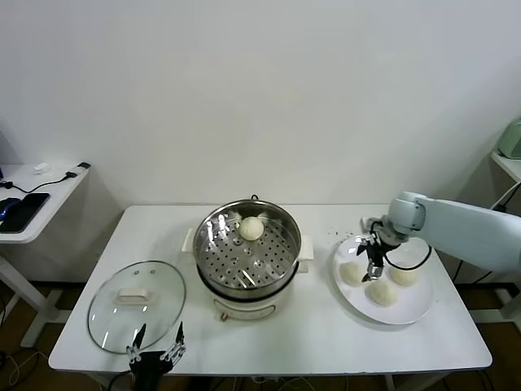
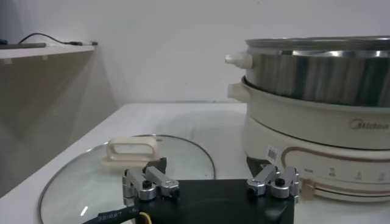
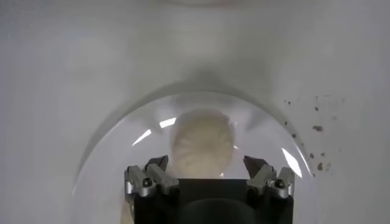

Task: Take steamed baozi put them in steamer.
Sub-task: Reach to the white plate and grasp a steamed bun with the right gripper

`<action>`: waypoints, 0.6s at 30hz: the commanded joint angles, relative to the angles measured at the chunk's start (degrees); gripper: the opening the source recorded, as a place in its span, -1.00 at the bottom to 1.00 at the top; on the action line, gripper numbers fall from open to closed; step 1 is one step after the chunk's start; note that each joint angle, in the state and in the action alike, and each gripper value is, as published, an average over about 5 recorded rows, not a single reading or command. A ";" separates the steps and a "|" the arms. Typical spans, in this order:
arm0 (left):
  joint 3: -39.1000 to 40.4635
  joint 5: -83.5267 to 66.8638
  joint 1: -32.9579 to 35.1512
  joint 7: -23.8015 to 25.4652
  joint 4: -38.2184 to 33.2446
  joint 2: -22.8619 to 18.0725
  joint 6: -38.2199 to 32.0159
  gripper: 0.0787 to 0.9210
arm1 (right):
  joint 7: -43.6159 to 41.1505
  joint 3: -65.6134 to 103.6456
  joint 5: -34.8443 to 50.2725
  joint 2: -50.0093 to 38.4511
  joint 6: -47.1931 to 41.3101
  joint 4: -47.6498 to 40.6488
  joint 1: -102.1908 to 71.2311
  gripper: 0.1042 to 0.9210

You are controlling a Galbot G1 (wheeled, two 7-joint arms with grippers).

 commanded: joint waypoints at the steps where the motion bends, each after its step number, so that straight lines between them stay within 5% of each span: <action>1: 0.39 0.21 0.12 -0.09 0.32 0.05 -0.21 0.77 | 0.72 3.88 -2.08 1.63 -1.25 -3.54 -5.30 0.76; 6: 0.63 0.38 -0.07 -0.14 0.51 0.02 -0.27 0.77 | 1.11 6.26 -2.59 2.25 -1.24 -4.37 -6.85 0.75; 18: 1.07 0.67 0.58 -0.24 -0.07 -0.06 -0.24 0.77 | -0.63 6.69 -3.72 0.96 -0.07 -1.96 -4.94 0.33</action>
